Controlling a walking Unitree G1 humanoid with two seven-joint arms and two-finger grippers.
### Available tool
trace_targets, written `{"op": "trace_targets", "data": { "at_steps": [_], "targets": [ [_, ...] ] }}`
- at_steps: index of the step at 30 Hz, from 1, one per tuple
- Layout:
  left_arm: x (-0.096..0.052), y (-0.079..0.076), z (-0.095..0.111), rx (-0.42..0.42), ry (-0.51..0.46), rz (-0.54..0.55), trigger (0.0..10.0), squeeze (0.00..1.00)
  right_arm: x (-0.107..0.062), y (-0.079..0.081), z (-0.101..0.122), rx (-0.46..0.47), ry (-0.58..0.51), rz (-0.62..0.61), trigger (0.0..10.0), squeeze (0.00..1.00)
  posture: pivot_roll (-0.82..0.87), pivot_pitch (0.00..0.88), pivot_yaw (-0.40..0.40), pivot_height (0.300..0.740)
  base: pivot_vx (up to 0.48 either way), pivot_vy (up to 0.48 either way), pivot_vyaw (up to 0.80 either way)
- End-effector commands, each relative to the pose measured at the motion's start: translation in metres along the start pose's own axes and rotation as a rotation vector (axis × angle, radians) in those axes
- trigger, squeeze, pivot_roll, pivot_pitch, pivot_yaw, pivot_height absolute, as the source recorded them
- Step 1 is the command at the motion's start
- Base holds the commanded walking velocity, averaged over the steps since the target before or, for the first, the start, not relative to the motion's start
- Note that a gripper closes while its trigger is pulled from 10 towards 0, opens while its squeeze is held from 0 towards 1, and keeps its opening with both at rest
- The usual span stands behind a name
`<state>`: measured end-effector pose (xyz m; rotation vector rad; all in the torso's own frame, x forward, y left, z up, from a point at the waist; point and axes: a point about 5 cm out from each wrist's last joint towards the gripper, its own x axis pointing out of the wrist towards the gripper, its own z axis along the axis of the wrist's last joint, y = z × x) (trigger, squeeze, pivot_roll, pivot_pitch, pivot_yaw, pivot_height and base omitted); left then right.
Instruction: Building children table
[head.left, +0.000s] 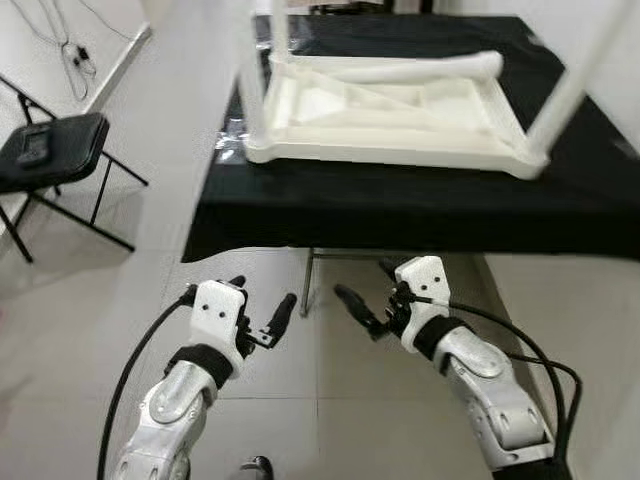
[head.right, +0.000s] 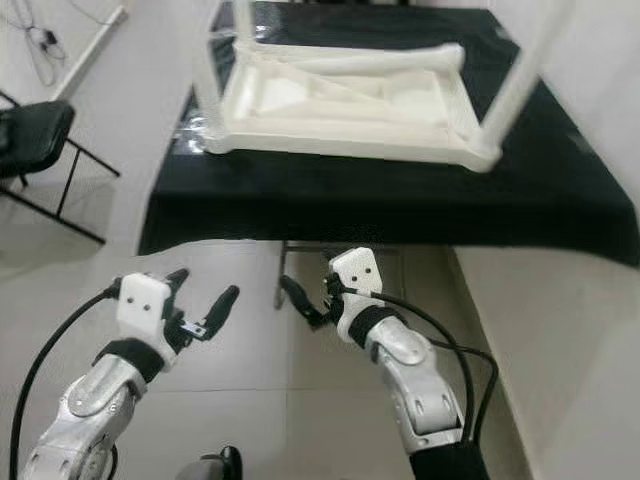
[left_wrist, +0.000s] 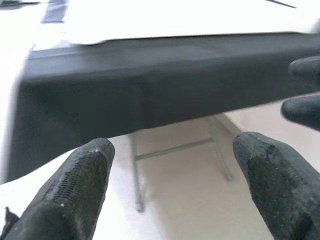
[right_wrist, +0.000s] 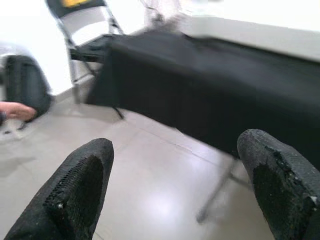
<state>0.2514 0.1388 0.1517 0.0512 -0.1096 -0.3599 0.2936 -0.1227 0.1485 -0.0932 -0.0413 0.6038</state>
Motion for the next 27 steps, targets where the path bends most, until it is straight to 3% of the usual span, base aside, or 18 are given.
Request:
{"op": "trace_targets", "data": {
  "at_steps": [1,4,8,14,19,22,27],
  "targets": [
    [-0.002,0.0,-0.001,-0.001,0.006,-0.003,10.0,0.0,-0.002,0.008,-0.001,0.046,0.002,0.084,10.0,0.0,0.04,0.201,-0.065,0.74,0.356,0.0,0.0],
    [-0.002,0.0,-0.001,0.0,0.006,-0.003,10.0,0.0,-0.002,0.009,-0.001,0.056,0.011,0.106,10.0,0.0,0.04,0.201,-0.065,0.74,0.356,0.0,0.0],
    [-0.002,-0.001,-0.001,0.001,0.007,-0.011,10.0,0.0,-0.001,0.01,0.001,-0.032,-0.004,0.073,10.0,0.0,0.04,0.202,-0.065,0.74,0.358,0.0,0.8],
    [-0.001,-0.003,-0.002,0.0,0.007,-0.019,10.0,0.0,-0.001,0.011,0.001,-0.017,-0.024,0.077,10.0,0.0,0.04,0.204,-0.065,0.74,0.358,0.0,0.53],
    [-0.001,-0.006,-0.002,-0.004,0.006,-0.037,10.0,0.0,0.002,0.006,0.003,-0.057,-0.016,0.062,10.0,0.0,0.05,0.202,-0.066,0.74,0.356,0.0,0.0],
    [-0.001,-0.008,-0.001,-0.007,0.003,-0.054,10.0,0.0,0.004,-0.001,0.007,-0.07,-0.018,0.05,10.0,0.0,0.05,0.2,-0.066,0.74,0.356,0.0,0.0],
    [-0.001,-0.011,0.0,-0.008,-0.001,-0.076,10.0,0.0,0.01,-0.027,0.021,-0.086,-0.033,-0.048,10.0,0.0,0.05,0.198,-0.072,0.74,0.355,0.0,0.0]
  ]
}}
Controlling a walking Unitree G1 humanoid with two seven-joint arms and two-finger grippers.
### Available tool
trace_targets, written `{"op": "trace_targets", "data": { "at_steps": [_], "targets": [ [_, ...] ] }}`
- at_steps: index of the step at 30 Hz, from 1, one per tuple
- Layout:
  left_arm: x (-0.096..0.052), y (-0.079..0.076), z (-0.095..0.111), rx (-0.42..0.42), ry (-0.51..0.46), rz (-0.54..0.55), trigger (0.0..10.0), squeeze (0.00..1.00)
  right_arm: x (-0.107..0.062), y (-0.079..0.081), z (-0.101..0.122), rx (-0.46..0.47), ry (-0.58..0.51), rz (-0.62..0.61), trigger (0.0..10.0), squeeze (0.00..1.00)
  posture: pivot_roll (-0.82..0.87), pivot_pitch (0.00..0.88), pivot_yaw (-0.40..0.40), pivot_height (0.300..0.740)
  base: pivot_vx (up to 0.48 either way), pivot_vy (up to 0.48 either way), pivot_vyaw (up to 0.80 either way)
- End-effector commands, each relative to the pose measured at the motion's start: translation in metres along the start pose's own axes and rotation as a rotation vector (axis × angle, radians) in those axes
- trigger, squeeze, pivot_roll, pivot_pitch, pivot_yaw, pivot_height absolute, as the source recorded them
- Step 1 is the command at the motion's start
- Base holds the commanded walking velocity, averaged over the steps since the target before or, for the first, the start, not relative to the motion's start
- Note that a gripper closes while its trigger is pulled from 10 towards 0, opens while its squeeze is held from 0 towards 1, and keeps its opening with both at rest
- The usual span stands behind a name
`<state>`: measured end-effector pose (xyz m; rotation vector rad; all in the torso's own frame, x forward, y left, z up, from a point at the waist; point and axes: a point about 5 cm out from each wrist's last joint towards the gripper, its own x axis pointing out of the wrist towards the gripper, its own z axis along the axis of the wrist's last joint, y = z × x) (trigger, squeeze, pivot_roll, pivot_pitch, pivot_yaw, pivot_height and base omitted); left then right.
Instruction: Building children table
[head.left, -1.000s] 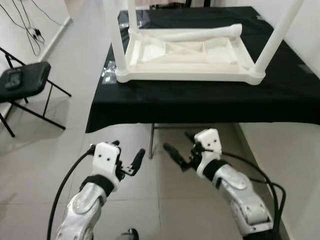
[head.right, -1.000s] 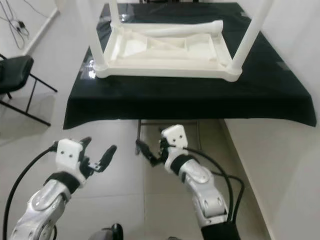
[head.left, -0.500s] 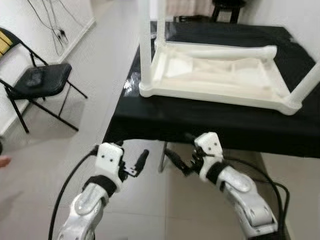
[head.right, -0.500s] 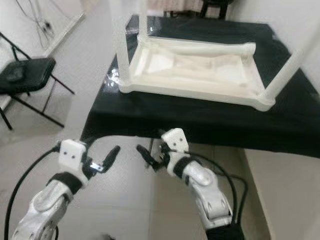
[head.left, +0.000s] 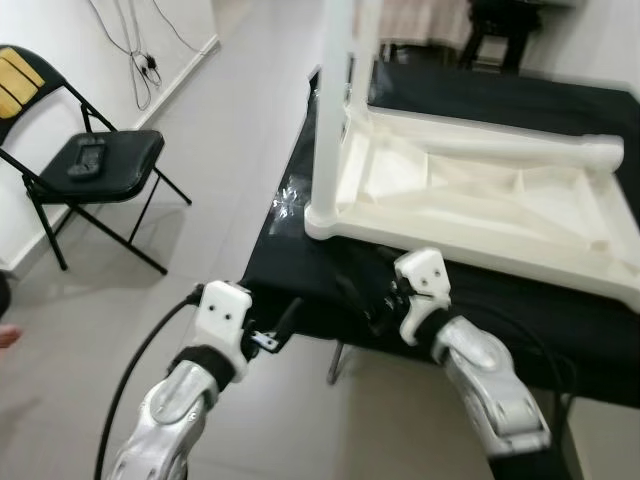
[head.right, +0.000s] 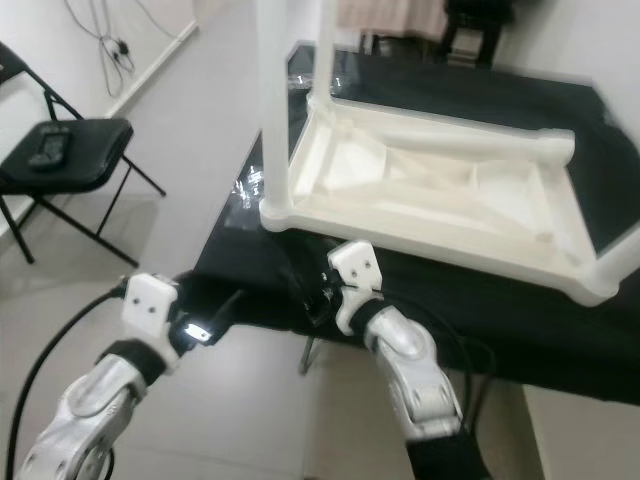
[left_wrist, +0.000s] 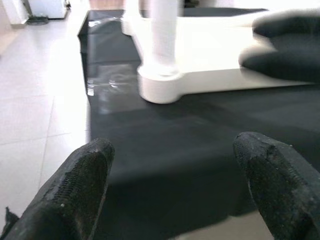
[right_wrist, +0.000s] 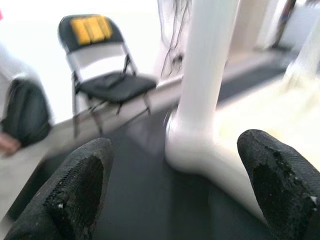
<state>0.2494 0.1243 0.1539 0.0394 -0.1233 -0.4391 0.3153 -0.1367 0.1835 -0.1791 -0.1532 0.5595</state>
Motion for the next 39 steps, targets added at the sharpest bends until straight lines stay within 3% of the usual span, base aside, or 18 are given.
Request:
{"op": "trace_targets", "data": {
  "at_steps": [1,9,11,14,16,17,18,19,21,28,32,36,39],
  "targets": [
    [-0.005,0.003,-0.003,0.004,0.017,0.002,10.0,0.0,-0.001,0.001,-0.011,0.027,0.046,-0.001,10.0,0.0,0.05,0.198,-0.072,0.74,0.352,0.0,0.0],
    [-0.005,0.0,-0.005,-0.001,0.027,-0.011,10.0,0.0,0.001,-0.009,-0.004,-0.11,0.084,0.111,10.0,0.0,0.06,0.192,-0.078,0.74,0.35,0.0,0.0],
    [-0.005,-0.005,-0.009,-0.007,0.05,-0.034,10.0,0.0,0.003,-0.01,-0.003,-0.2,0.171,0.22,10.0,0.0,0.06,0.19,-0.08,0.74,0.12,0.0,0.0],
    [-0.005,-0.008,-0.012,-0.011,0.068,-0.054,10.0,0.0,0.003,-0.012,-0.002,-0.254,0.215,0.261,10.0,0.0,0.06,0.189,-0.082,0.74,0.0,0.0,0.0],
    [-0.008,-0.015,-0.016,-0.016,0.095,-0.1,10.0,0.0,0.001,-0.027,0.007,-0.302,0.286,0.352,10.0,0.0,0.07,0.186,-0.091,0.74,0.0,0.0,0.0],
    [-0.008,-0.015,-0.016,-0.016,0.095,-0.1,10.0,0.0,0.001,-0.027,0.007,-0.302,0.286,0.352,10.0,0.0,0.07,0.186,-0.091,0.74,0.0,0.0,0.0],
    [-0.01,-0.017,-0.017,-0.016,0.104,-0.115,10.0,0.0,-0.001,-0.039,0.011,-0.345,0.334,0.385,10.0,0.0,0.07,0.188,-0.094,0.74,0.0,0.0,0.0],
    [-0.01,-0.017,-0.017,-0.016,0.104,-0.115,10.0,0.0,-0.001,-0.039,0.011,-0.345,0.334,0.385,10.0,0.0,0.07,0.188,-0.094,0.74,0.0,0.0,0.0],
    [-0.012,-0.018,-0.018,-0.018,0.109,-0.123,10.0,0.0,-0.006,-0.056,0.015,-0.396,0.418,0.439,10.0,0.0,0.08,0.19,-0.096,0.74,0.0,0.0,0.0],
    [-0.013,-0.02,-0.018,-0.022,0.109,-0.128,10.0,0.0,-0.011,-0.072,0.02,-0.415,0.55,0.519,10.0,0.0,0.08,0.198,-0.094,0.74,0.0,0.0,0.0],
    [-0.014,-0.021,-0.018,-0.022,0.111,-0.132,10.0,0.0,-0.013,-0.081,0.022,-0.38,0.639,0.602,10.0,0.0,0.08,0.209,-0.096,0.74,0.0,0.0,0.0],
    [-0.016,-0.021,-0.017,-0.02,0.117,-0.134,10.0,0.0,-0.015,-0.084,0.015,-0.38,0.742,0.655,10.0,0.0,0.09,0.218,-0.097,0.74,0.0,0.0,0.0],
    [-0.017,-0.021,-0.017,-0.018,0.12,-0.135,10.0,0.0,-0.012,-0.087,0.003,-0.419,0.833,0.621,10.0,0.0,0.09,0.225,-0.096,0.74,0.0,0.0,0.0]
  ]
}}
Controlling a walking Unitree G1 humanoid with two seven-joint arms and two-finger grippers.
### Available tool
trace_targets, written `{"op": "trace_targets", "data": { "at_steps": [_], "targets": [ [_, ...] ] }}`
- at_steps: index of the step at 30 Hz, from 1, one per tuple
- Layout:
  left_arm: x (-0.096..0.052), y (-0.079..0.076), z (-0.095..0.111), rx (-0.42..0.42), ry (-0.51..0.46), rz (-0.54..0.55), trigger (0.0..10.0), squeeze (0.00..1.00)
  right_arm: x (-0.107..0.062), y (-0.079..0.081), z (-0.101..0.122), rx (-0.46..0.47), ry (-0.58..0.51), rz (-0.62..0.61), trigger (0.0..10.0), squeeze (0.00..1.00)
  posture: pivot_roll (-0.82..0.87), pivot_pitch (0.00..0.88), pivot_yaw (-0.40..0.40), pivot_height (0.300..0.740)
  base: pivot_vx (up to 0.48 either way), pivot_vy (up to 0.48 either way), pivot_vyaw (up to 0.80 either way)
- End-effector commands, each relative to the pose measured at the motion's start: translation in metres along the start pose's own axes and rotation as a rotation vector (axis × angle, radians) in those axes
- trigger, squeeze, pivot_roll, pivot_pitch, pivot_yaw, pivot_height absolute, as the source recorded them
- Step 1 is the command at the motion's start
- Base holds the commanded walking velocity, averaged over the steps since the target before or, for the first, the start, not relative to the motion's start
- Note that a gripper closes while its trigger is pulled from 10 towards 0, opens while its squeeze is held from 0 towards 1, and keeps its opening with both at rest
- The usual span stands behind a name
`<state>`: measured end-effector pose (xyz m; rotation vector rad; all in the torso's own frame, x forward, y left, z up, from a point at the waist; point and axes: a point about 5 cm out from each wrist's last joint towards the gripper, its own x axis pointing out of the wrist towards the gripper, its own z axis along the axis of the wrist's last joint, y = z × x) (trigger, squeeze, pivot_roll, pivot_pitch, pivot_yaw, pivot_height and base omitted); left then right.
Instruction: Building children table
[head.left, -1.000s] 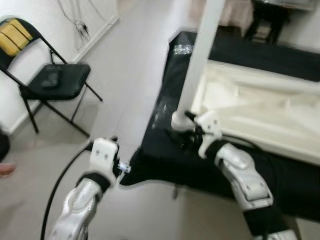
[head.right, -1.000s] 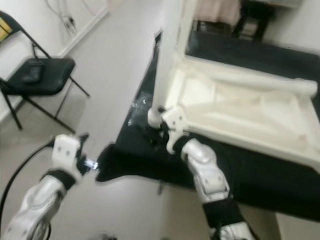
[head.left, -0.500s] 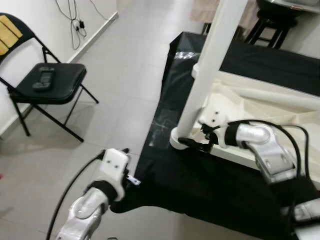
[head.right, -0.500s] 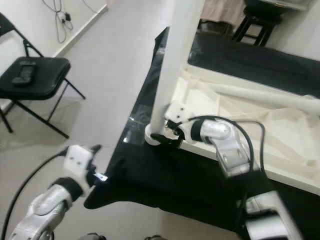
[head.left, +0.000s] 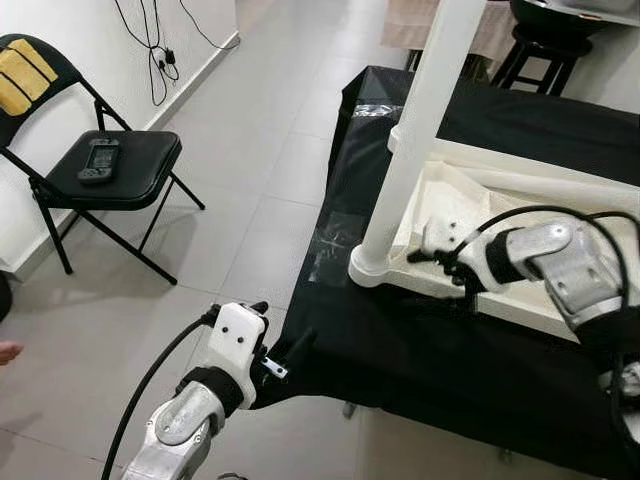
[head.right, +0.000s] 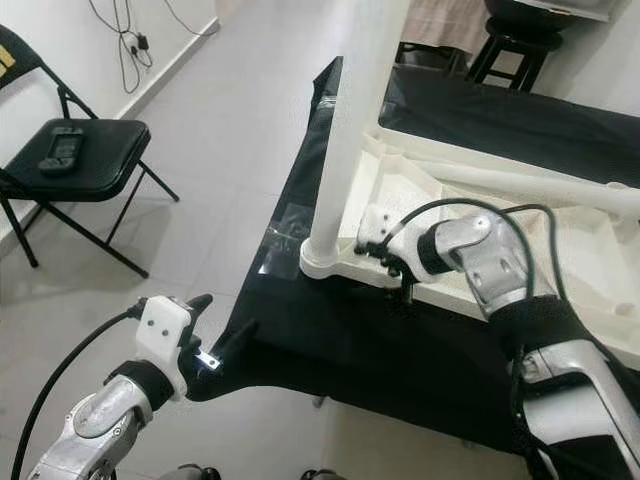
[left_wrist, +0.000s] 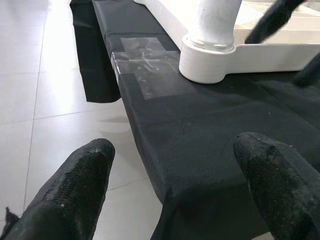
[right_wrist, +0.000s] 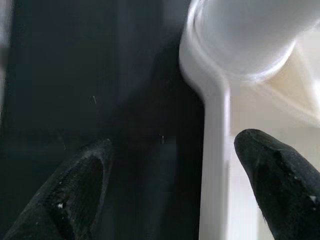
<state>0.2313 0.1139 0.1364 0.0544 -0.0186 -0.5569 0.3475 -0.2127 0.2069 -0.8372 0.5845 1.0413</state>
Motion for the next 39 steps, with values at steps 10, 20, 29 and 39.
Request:
{"op": "trace_targets", "data": {
  "at_steps": [10,20,29,39],
  "targets": [
    [-0.005,-0.004,-0.002,-0.003,0.028,-0.012,10.0,0.0,0.015,-0.019,-0.009,0.109,0.183,-0.147,0.0,0.0,0.09,0.238,-0.095,0.74,0.0,0.0,0.0],
    [-0.004,-0.005,-0.002,-0.004,0.03,-0.009,10.0,0.0,0.025,-0.024,0.024,0.162,0.018,-0.134,0.0,0.0,0.1,0.236,-0.099,0.74,0.0,0.0,0.0],
    [-0.003,-0.006,-0.002,-0.004,0.033,-0.006,10.0,0.0,0.036,-0.033,0.053,0.173,-0.103,-0.209,10.0,0.0,0.1,0.234,-0.103,0.74,0.0,0.0,0.0],
    [-0.004,-0.007,-0.001,0.0,0.034,-0.007,10.0,0.0,0.05,-0.04,0.096,0.23,-0.264,-0.366,10.0,0.0,0.1,0.246,-0.103,0.74,0.0,0.0,0.0]
  ]
}}
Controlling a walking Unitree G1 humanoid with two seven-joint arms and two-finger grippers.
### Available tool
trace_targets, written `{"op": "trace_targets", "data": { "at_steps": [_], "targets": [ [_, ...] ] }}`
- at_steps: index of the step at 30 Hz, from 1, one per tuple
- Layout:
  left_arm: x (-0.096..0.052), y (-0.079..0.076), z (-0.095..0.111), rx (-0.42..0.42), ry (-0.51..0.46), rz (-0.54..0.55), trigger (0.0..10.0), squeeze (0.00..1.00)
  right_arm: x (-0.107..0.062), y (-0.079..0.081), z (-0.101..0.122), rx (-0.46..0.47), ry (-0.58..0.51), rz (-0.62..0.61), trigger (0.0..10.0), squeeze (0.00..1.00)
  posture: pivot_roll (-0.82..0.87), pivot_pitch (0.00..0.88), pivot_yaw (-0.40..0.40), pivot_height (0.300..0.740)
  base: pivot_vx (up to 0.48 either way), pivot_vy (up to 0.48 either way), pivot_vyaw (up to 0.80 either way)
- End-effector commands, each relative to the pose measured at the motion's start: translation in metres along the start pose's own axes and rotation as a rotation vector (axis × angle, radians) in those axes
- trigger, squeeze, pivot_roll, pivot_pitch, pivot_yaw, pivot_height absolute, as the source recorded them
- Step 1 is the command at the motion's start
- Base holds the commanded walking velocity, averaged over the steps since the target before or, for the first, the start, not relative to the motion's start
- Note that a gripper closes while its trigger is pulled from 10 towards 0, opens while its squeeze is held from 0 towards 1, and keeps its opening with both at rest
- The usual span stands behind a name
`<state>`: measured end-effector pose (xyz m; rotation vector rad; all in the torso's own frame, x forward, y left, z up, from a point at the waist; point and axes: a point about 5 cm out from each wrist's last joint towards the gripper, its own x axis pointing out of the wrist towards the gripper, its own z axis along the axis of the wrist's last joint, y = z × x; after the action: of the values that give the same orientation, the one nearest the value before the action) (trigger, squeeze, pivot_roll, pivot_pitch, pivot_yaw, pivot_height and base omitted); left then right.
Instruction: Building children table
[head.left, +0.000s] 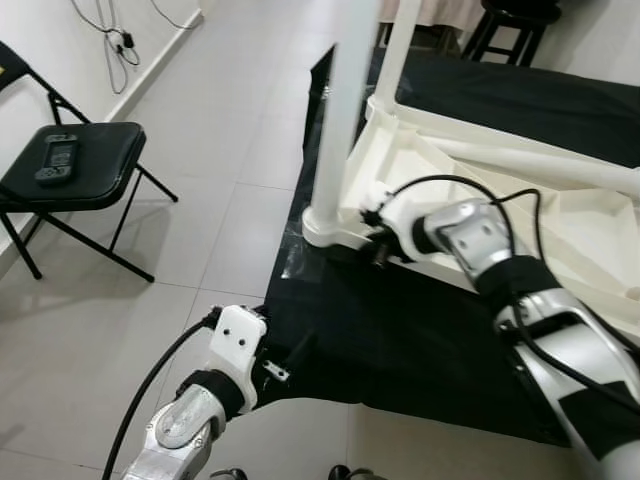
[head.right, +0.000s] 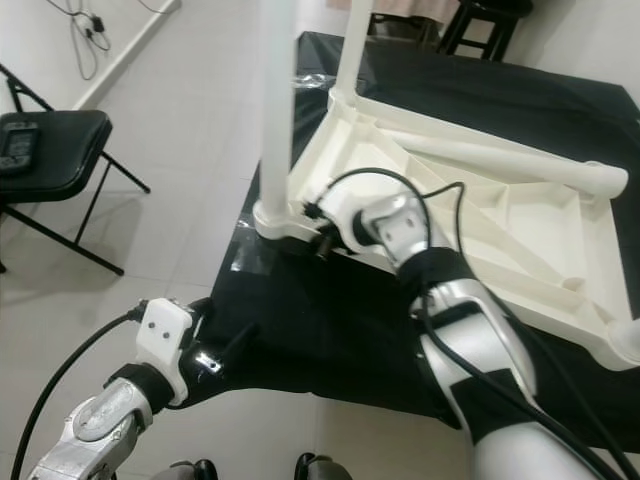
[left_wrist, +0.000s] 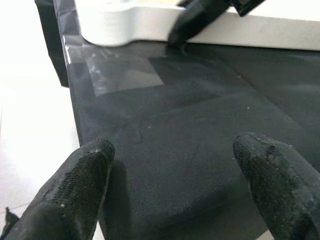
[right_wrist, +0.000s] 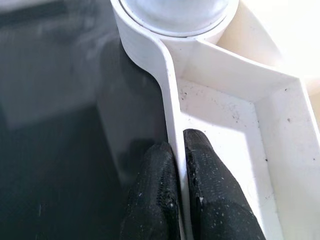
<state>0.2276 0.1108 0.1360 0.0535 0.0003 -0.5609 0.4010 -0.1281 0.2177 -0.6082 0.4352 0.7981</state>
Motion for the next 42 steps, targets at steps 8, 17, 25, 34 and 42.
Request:
{"op": "trace_targets", "data": {
  "at_steps": [8,17,25,34,42],
  "targets": [
    [-0.005,-0.007,0.0,0.0,0.017,-0.002,10.0,0.0,0.017,0.006,0.068,0.118,-0.27,-0.274,10.0,0.0,0.11,0.265,-0.111,0.74,0.0,0.0,0.0],
    [-0.005,-0.009,0.0,-0.007,0.018,-0.005,10.0,0.0,0.015,0.005,0.096,0.078,-0.395,-0.487,10.0,0.0,0.11,0.27,-0.115,0.74,0.0,0.0,0.0],
    [-0.005,-0.01,0.001,-0.008,0.019,-0.005,10.0,0.0,0.003,-0.01,0.102,0.093,-0.432,-0.66,10.0,0.57,0.11,0.269,-0.118,0.74,0.0,0.0,0.0],
    [-0.003,-0.009,-0.001,-0.001,0.021,-0.011,10.0,0.0,-0.019,-0.025,0.11,0.042,-0.573,-0.807,10.0,1.0,0.11,0.252,-0.107,0.74,0.0,0.0,0.0],
    [-0.003,-0.007,-0.001,0.0,0.023,-0.012,10.0,0.0,-0.011,-0.001,0.094,0.071,-0.728,-0.291,10.0,0.0,0.1,0.243,-0.106,0.74,0.0,0.0,0.0]
  ]
}}
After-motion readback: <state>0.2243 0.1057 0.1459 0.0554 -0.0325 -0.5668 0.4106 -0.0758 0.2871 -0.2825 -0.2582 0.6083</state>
